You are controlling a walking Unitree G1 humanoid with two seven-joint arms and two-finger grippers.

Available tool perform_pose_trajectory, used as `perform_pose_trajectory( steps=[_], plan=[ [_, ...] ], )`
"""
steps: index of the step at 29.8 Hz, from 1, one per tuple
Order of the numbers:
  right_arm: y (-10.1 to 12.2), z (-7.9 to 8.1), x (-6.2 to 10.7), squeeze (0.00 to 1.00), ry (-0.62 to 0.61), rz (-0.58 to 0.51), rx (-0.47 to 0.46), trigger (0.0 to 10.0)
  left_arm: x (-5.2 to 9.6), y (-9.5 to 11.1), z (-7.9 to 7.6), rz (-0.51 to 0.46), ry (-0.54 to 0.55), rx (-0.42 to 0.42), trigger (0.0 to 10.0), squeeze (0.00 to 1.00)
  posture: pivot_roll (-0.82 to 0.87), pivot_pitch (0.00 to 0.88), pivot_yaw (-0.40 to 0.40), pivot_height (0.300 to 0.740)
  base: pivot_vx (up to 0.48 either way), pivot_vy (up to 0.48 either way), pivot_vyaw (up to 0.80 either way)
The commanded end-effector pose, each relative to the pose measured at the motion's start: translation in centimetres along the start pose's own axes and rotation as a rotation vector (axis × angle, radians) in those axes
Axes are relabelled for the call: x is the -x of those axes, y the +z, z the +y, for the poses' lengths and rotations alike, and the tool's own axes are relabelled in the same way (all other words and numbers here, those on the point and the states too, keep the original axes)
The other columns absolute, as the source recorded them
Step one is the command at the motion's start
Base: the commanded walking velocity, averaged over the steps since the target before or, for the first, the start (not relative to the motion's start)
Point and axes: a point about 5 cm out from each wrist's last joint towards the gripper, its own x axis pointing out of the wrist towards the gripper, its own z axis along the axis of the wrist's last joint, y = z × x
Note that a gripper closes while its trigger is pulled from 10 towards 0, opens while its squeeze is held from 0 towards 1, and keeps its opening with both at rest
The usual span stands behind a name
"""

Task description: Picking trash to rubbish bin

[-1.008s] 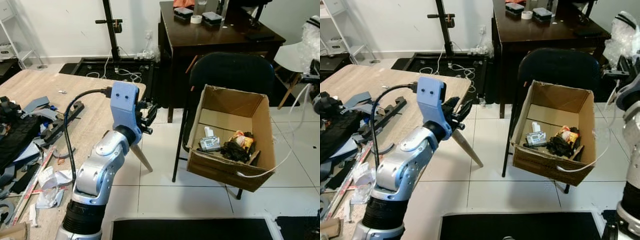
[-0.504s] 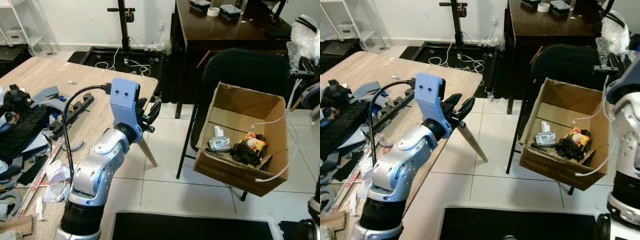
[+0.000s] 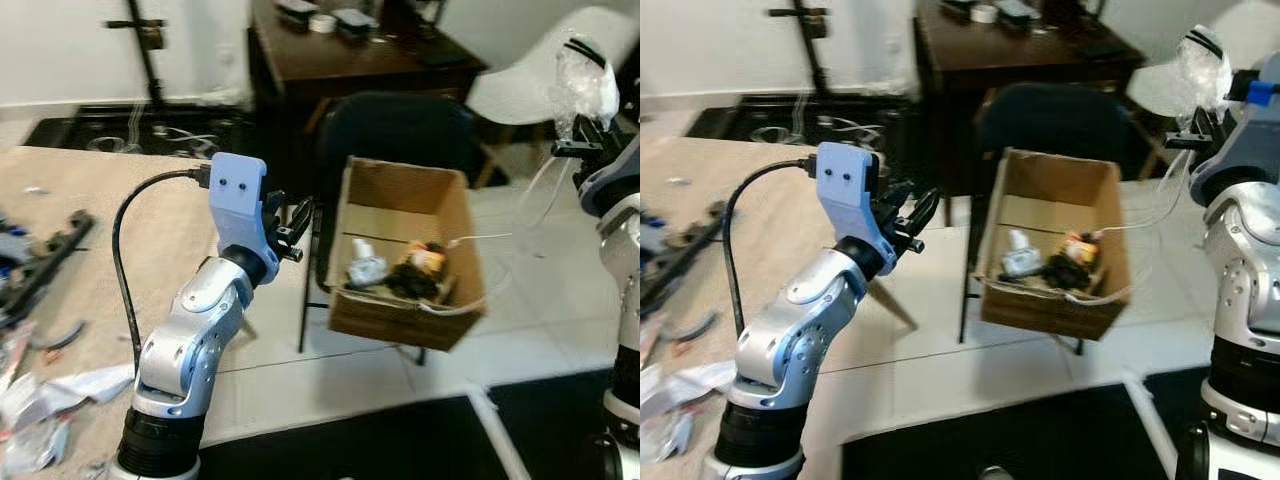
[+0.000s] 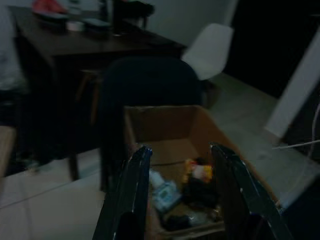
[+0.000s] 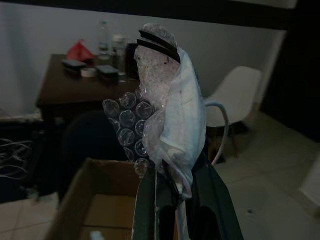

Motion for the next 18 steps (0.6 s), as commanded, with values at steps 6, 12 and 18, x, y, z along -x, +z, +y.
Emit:
perform_pose_trajectory(
  steps=[6, 12, 18],
  plan=[
    [-0.26, -0.31, -0.03, 0.0, -0.014, 0.006, -0.005, 10.0, 0.19, -0.21, 0.05, 0.018, 0.004, 0.014, 10.0, 0.0, 0.08, 0.126, -0.001, 0.74, 0.0, 0.0, -0.8],
    [-0.26, -0.59, -0.1, 0.0, -0.016, 0.012, 0.01, 10.0, 0.24, -0.11, -0.02, 0.014, 0.001, 0.018, 10.0, 0.0, 0.09, 0.128, 0.005, 0.74, 0.0, 0.0, -0.67],
    [0.29, -0.79, -0.48, 0.0, -0.024, -0.014, 0.021, 10.0, 0.22, 0.08, -0.1, 0.009, -0.016, 0.041, 10.0, 0.0, 0.09, 0.128, 0.006, 0.74, 0.0, 0.0, 0.0]
  ],
)
